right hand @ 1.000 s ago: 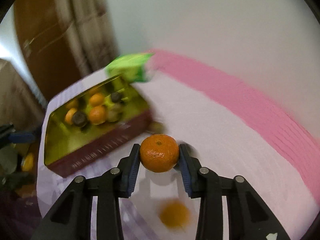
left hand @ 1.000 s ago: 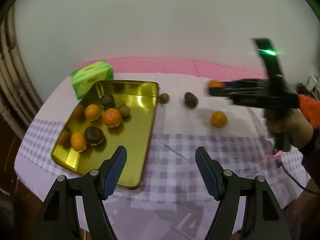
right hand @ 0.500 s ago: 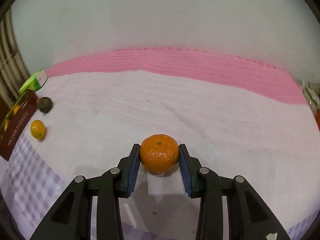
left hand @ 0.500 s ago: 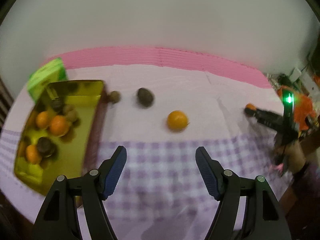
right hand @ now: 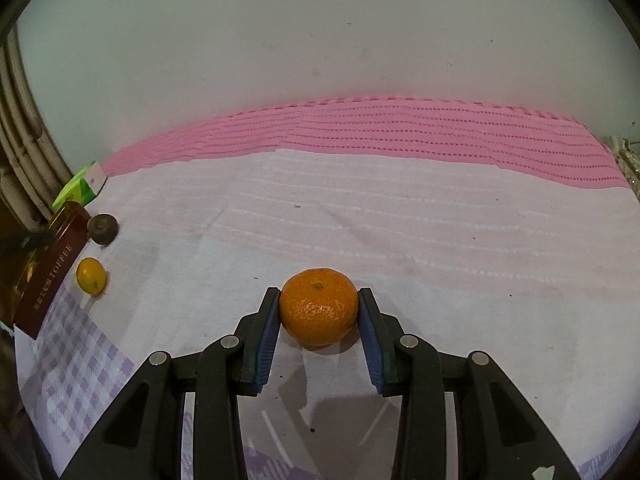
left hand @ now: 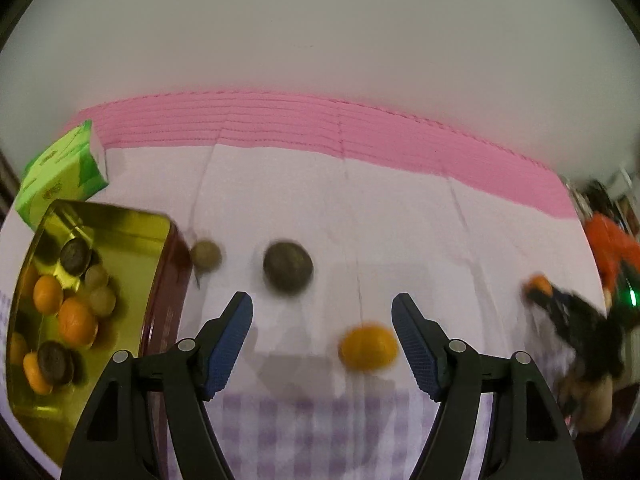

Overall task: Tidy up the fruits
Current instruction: 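Grasp a dark brown dried fruit with the left gripper while the right gripper holds the mandarin, then carry the dried fruit with the left gripper into the gold tin and release, then carry the mandarin with the right gripper into the gold tin and release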

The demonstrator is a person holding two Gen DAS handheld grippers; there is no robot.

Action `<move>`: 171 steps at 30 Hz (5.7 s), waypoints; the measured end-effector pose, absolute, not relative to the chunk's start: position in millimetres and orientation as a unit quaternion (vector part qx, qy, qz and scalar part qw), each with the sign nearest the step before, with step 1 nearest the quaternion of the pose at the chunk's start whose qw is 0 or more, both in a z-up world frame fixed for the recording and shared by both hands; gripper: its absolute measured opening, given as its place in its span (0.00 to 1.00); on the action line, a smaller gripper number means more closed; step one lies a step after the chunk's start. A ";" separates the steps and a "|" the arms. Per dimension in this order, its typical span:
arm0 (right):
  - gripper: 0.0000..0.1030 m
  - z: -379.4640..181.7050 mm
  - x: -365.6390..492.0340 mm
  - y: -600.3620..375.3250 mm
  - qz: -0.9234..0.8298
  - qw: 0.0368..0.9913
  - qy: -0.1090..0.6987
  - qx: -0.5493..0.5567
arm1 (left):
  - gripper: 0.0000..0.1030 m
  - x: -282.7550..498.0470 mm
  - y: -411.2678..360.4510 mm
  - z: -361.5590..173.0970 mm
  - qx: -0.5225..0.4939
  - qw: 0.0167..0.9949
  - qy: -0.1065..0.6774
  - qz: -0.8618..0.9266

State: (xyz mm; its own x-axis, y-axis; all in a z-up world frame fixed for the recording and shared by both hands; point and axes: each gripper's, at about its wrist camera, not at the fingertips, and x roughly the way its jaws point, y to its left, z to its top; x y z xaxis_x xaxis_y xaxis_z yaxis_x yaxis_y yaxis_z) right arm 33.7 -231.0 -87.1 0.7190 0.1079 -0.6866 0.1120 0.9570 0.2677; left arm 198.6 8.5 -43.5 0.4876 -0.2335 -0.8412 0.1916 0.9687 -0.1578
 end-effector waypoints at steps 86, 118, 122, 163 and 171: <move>0.37 -91.5 51.9 -197.7 -0.160 0.890 0.403 0.144 | 0.34 53.7 140.1 -0.8 -0.004 0.901 0.434 -0.007; 0.42 -93.5 51.9 -200.8 -0.152 0.891 0.400 0.150 | 0.34 104.1 181.7 -41.2 -0.018 0.887 0.458 0.048; 0.43 -93.7 52.6 -200.4 -0.153 0.891 0.401 0.149 | 0.34 106.8 180.4 -46.3 -0.013 0.884 0.464 0.050; 0.35 -74.3 30.2 -148.1 -0.062 0.903 0.397 0.152 | 0.49 96.3 218.6 -29.7 -0.051 0.876 0.457 0.144; 0.35 -22.6 40.0 -78.3 0.055 0.914 0.372 0.152 | 0.53 89.9 220.9 -15.3 -0.044 0.880 0.439 0.175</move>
